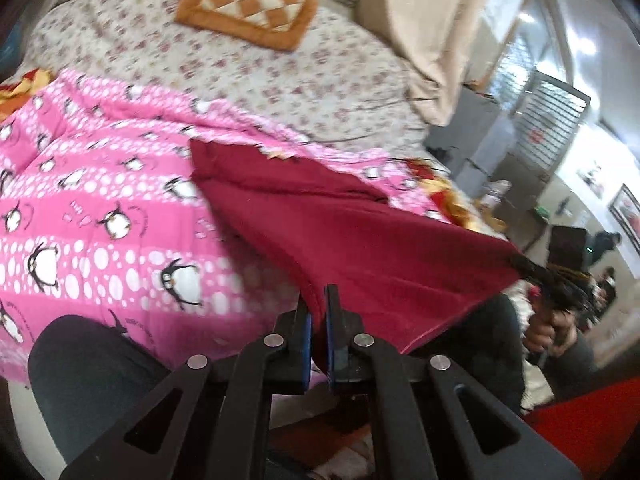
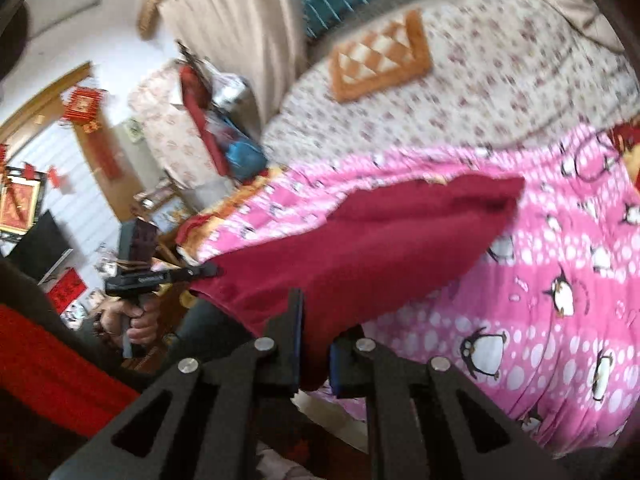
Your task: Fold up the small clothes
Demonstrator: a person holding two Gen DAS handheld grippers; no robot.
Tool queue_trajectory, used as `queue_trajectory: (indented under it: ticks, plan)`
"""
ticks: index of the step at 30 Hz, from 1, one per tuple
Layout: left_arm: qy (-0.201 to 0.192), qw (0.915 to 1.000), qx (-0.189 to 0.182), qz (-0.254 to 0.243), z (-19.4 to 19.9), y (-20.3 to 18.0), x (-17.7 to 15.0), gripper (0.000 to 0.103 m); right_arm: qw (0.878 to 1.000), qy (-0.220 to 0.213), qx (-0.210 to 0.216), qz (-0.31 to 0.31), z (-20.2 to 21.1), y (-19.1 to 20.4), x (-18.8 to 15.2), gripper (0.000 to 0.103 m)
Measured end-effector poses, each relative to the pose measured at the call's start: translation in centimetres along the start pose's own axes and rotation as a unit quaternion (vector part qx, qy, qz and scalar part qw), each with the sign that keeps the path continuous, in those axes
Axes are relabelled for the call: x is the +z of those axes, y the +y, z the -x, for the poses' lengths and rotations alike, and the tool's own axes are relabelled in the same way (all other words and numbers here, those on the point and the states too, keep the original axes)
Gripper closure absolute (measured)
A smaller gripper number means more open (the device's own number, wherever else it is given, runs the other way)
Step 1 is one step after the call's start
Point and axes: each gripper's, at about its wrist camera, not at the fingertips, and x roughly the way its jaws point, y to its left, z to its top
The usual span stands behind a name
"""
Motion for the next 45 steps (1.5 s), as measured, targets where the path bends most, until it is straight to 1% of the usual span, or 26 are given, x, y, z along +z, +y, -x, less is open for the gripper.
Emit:
queue_trajectory:
  ticks: [2,4,8,10,11,12,14,15,18,19,21,23,25,27,29,31,32,33,34,35,36,38,40,42,44,45]
  plan:
    - [-0.007,0.9999,-0.010,-0.003,0.5,-0.4,1.2,0.103,1.000,-0.021,0.001,-0.011,1.9,-0.2,0.8,0.094]
    - [-0.014,0.9998,0.001,-0.015,-0.6,-0.6,3.0,0.103,0.999,-0.022,-0.014,-0.028,2.0,-1.4,1.7,0.094]
    - [-0.031,0.9983,0.039,-0.029,-3.5,-0.9,8.1,0.103,0.997,-0.029,-0.040,-0.059,-0.4,-4.8,5.4,0.094]
    - [-0.039,0.9979,0.049,-0.016,-5.3,-0.3,11.3,0.103,0.996,-0.039,-0.041,-0.066,-1.9,-6.1,7.9,0.093]
    - [-0.041,0.9978,0.052,-0.009,-5.7,0.1,12.2,0.103,0.996,-0.041,-0.046,-0.064,-2.3,-6.4,8.7,0.093]
    - [-0.042,0.9972,0.062,0.005,-6.7,1.1,13.9,0.103,0.996,-0.039,-0.055,-0.061,-3.1,-7.0,9.9,0.093]
    - [-0.040,0.9964,0.072,0.018,-8.4,2.5,16.0,0.103,0.995,-0.034,-0.065,-0.068,-5.5,-8.9,12.2,0.093]
    - [-0.035,0.9953,0.087,0.024,-10.0,3.7,17.5,0.103,0.994,-0.030,-0.068,-0.077,-6.3,-9.6,12.9,0.093]
    - [-0.018,0.9928,0.114,0.033,-14.0,6.1,19.3,0.103,0.988,-0.010,-0.079,-0.129,-9.9,-13.9,14.3,0.093]
    - [-0.010,0.9911,0.130,0.027,-16.0,6.9,19.8,0.103,0.985,-0.003,-0.081,-0.152,-11.3,-15.6,14.4,0.093]
    - [-0.001,0.9891,0.142,0.038,-18.7,8.3,19.9,0.103,0.980,0.008,-0.092,-0.176,-13.6,-18.2,14.3,0.093]
    - [0.019,0.9851,0.163,0.051,-22.3,10.3,19.8,0.103,0.974,0.017,-0.108,-0.200,-16.1,-20.8,13.9,0.093]
    - [0.029,0.9811,0.178,0.070,-24.5,12.0,19.7,0.103,0.967,0.022,-0.124,-0.221,-17.8,-23.1,13.2,0.093]
    - [0.030,0.9785,0.181,0.095,-26.2,13.6,19.6,0.103,0.962,0.024,-0.135,-0.235,-19.1,-24.8,12.6,0.093]
    - [0.032,0.9765,0.183,0.110,-27.7,14.8,19.4,0.103,0.957,0.025,-0.156,-0.244,-20.3,-26.4,12.2,0.093]
    - [0.041,0.9742,0.191,0.114,-29.1,15.7,18.8,0.103,0.947,0.030,-0.164,-0.275,-21.2,-28.5,10.9,0.093]
    - [0.052,0.9721,0.195,0.120,-29.8,16.1,18.6,0.103,0.943,0.033,-0.165,-0.286,-21.5,-29.1,10.3,0.093]
    - [0.060,0.9703,0.195,0.130,-30.4,16.6,18.4,0.103,0.939,0.035,-0.163,-0.300,-21.7,-29.7,9.9,0.094]
    - [0.056,0.9704,0.193,0.133,-30.4,16.7,18.4,0.103,0.938,0.027,-0.158,-0.309,-21.9,-30.0,9.8,0.094]
    - [0.054,0.9702,0.194,0.134,-30.5,16.7,18.4,0.103,0.938,0.025,-0.156,-0.308,-21.9,-30.1,9.9,0.094]
    - [0.055,0.9704,0.197,0.129,-30.7,16.6,18.3,0.103,0.939,0.027,-0.155,-0.305,-22.1,-30.2,10.0,0.093]
    - [0.056,0.9710,0.202,0.116,-31.0,16.4,18.2,0.103,0.937,0.025,-0.149,-0.315,-22.3,-30.5,9.8,0.093]
    - [0.058,0.9712,0.209,0.098,-31.1,15.9,18.1,0.103,0.934,0.019,-0.137,-0.329,-22.1,-30.8,9.8,0.090]
    - [0.061,0.9712,0.211,0.093,-31.2,15.8,18.2,0.103,0.933,0.005,-0.114,-0.343,-21.6,-30.7,9.9,0.084]
    - [0.064,0.9722,0.202,0.101,-31.1,16.0,18.3,0.103,0.932,-0.014,-0.092,-0.349,-20.6,-30.2,10.0,0.080]
    - [0.067,0.9736,0.186,0.115,-30.9,16.4,18.4,0.103,0.931,-0.024,-0.082,-0.354,-20.2,-30.0,10.0,0.078]
